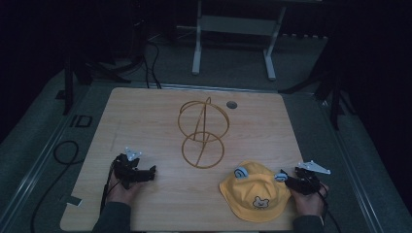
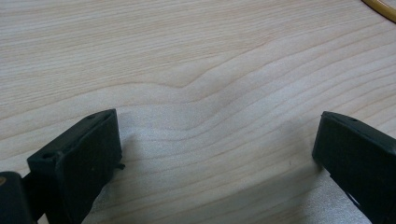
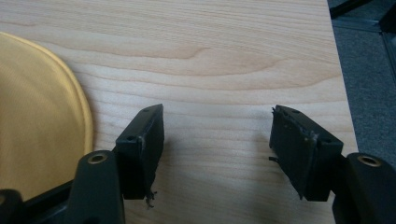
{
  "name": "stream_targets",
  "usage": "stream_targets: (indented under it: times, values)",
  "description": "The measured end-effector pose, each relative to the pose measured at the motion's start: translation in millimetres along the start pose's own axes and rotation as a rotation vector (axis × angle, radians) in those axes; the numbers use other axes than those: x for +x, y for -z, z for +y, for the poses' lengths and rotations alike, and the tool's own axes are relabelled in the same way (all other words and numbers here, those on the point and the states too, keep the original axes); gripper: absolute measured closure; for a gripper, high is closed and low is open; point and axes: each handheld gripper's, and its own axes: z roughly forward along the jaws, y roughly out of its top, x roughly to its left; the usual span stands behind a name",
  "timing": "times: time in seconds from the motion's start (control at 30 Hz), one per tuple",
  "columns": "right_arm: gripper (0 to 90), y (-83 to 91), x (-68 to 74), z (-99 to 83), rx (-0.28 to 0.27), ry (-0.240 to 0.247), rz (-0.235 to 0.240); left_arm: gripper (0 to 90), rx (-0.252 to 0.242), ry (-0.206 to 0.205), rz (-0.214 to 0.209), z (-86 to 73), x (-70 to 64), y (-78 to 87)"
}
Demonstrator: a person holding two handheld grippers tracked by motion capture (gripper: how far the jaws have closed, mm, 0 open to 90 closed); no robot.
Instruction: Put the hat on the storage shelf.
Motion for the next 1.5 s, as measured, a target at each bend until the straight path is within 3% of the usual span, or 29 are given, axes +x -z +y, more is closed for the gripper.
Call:
stream_targets:
  times: [0.17, 0.37, 0.7, 1.03, 1.27, 1.5]
  values:
    - [35.3, -1.0, -3.0, 2.5, 0.012, 0.023, 0.026, 1.2, -0.002, 0.006, 0.005, 0.4, -0.4, -0.6]
    - [39.9, -3.1, -10.1, 14.8, 0.083, 0.062, 0.088, 1.2, -0.003, 0.007, 0.005, 0.4, -0.5, -0.7]
    - [43.5, 9.4, -11.4, 42.8, 0.118, 0.180, 0.144, 1.1, -0.004, 0.009, 0.005, 0.4, -0.6, -0.7]
    - [44.9, 26.1, 0.4, 69.4, 0.157, 0.321, 0.199, 1.2, -0.003, 0.010, 0.006, 0.8, -1.0, -1.0]
    - [43.3, 38.2, 11.4, 84.7, 0.187, 0.389, 0.245, 1.2, -0.003, 0.009, 0.007, 0.9, -0.9, -1.0]
    - [42.2, 53.4, 24.3, 100.1, 0.214, 0.489, 0.258, 1.2, -0.002, 0.010, 0.007, 0.9, -0.9, -1.0]
